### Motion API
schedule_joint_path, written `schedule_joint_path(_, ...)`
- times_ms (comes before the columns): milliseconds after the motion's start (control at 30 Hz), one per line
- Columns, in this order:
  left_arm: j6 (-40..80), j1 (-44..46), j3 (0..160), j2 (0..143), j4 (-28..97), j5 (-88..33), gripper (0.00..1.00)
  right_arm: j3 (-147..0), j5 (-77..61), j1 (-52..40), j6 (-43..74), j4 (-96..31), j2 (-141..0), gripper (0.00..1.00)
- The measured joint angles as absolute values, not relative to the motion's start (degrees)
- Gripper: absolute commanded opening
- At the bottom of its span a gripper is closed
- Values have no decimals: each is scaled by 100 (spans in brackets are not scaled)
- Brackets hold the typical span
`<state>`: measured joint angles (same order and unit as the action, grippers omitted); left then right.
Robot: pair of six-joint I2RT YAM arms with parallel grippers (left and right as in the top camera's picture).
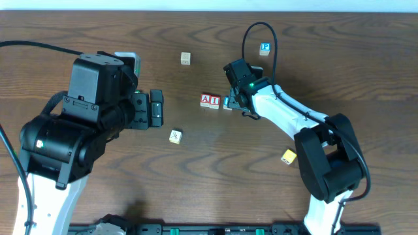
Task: Spell out Ai2
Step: 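Release the 2 block and nudge it against the I block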
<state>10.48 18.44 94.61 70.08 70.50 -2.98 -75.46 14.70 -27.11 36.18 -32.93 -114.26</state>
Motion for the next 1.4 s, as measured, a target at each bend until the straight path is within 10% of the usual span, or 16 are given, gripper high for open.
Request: schedule_joint_path(1400,1048,1844,9461,7006,7050,-298,95,-7546,998,-2714,3756,-3173,-11426,69)
